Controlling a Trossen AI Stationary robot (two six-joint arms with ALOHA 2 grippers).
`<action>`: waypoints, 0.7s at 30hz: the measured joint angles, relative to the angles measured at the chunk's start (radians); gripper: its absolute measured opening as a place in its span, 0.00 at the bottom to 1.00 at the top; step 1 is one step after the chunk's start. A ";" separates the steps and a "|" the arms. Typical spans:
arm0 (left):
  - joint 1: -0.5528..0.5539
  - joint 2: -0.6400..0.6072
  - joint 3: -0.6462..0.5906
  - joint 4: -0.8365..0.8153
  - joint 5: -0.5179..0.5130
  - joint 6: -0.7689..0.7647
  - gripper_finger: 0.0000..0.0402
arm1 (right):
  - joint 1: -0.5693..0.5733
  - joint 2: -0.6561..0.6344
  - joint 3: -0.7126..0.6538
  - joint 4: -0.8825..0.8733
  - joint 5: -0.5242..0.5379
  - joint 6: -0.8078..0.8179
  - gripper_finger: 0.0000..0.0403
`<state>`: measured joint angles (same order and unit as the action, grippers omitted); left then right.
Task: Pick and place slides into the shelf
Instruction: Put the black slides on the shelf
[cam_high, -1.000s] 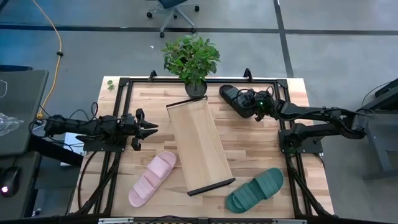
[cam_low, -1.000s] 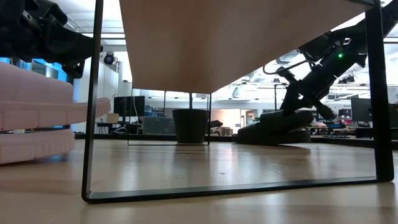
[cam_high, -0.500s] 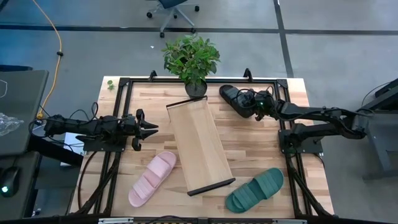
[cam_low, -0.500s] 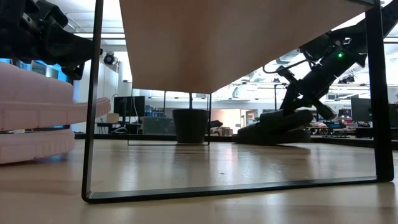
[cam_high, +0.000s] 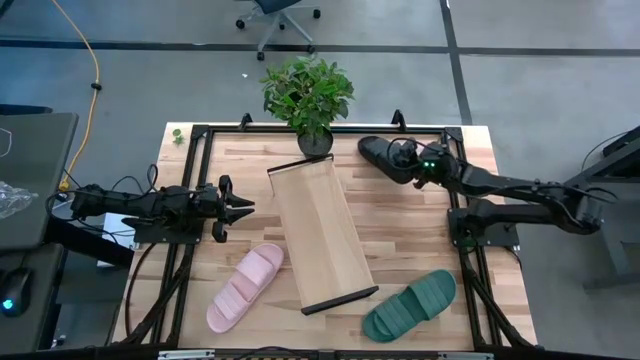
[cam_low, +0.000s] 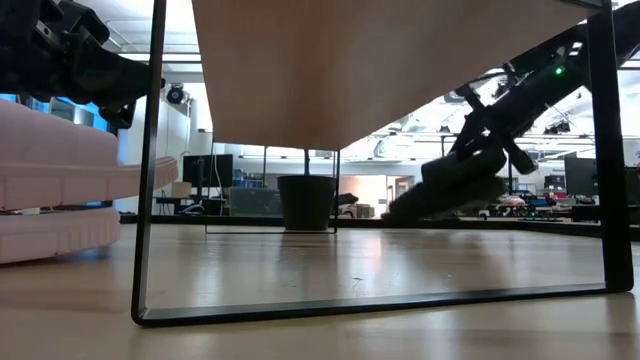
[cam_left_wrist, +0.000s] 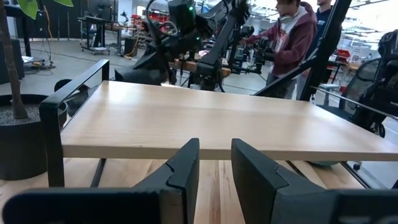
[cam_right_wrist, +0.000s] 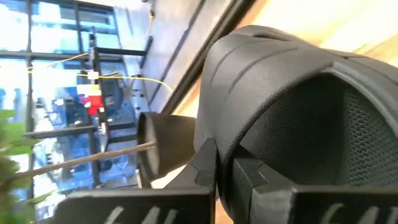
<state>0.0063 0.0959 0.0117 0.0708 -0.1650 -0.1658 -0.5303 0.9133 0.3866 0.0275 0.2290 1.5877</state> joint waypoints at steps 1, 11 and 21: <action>0.000 0.000 0.000 0.000 0.000 0.000 0.21 | 0.000 -0.018 0.000 -0.001 0.003 -0.005 0.00; 0.000 0.000 0.000 0.000 0.000 -0.027 0.21 | 0.000 -0.218 0.000 -0.019 0.063 -0.078 0.00; 0.000 0.000 0.000 0.000 0.000 -0.051 0.21 | 0.001 -0.415 0.000 0.003 -0.002 -0.202 0.00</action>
<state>0.0062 0.0959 0.0119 0.0705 -0.1650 -0.2169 -0.5297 0.4981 0.3870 0.0307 0.2266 1.3856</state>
